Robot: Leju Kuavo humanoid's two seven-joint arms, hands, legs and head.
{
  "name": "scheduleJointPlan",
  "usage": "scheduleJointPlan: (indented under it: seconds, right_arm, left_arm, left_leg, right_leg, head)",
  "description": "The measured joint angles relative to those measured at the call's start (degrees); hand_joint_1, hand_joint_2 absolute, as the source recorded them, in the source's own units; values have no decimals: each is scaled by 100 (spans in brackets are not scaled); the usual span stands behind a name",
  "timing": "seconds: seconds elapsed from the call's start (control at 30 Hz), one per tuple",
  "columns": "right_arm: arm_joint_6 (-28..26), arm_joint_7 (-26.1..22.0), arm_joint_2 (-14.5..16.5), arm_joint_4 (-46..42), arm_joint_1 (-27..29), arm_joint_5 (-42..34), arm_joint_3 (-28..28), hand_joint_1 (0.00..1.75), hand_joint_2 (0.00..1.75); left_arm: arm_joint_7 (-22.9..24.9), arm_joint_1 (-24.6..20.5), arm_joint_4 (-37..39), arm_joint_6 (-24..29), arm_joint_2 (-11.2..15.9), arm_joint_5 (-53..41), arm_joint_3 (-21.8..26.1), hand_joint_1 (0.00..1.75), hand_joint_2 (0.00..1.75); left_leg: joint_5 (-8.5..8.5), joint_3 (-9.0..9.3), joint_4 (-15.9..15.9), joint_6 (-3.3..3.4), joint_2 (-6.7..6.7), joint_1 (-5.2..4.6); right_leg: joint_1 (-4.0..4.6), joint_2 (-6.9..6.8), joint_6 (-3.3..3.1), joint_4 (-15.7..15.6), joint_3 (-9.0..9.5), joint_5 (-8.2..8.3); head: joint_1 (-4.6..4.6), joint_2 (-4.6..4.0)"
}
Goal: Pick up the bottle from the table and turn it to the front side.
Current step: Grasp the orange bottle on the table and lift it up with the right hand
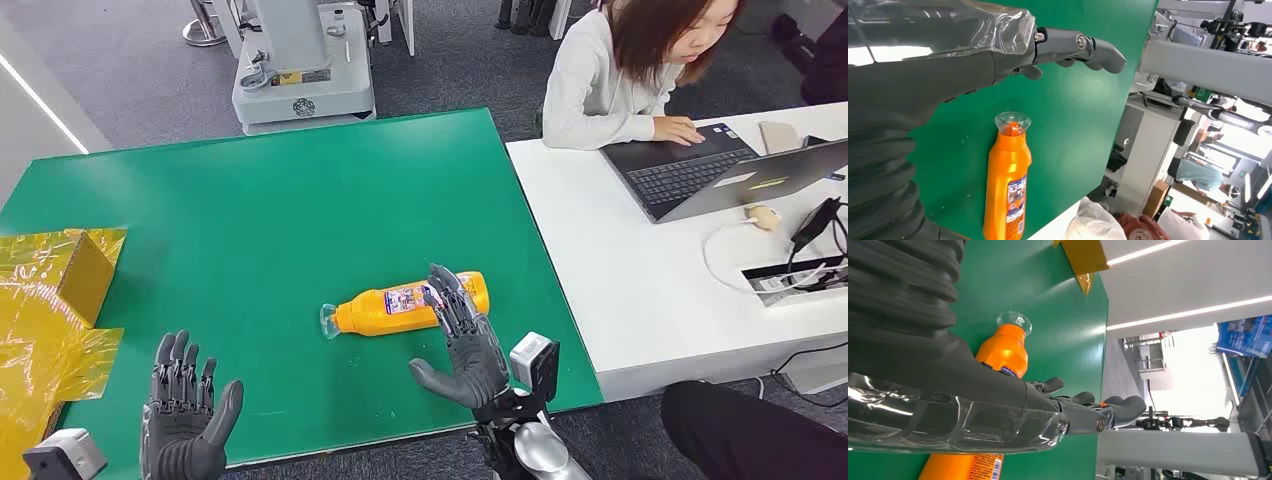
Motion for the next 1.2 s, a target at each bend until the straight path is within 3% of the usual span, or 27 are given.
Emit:
scheduleJointPlan:
  seconds: [1.2]
  right_arm:
    - [-133, -35, 0, -65, -38, 20, 24, 0, 175]
  left_arm:
    - [13, -77, 0, -92, -10, -8, 0, 0, 175]
  left_leg:
    - [0, 3, 0, 0, 2, 0]
  right_leg:
    - [0, 3, 0, -1, -1, 0]
  head:
    - [1, 0]
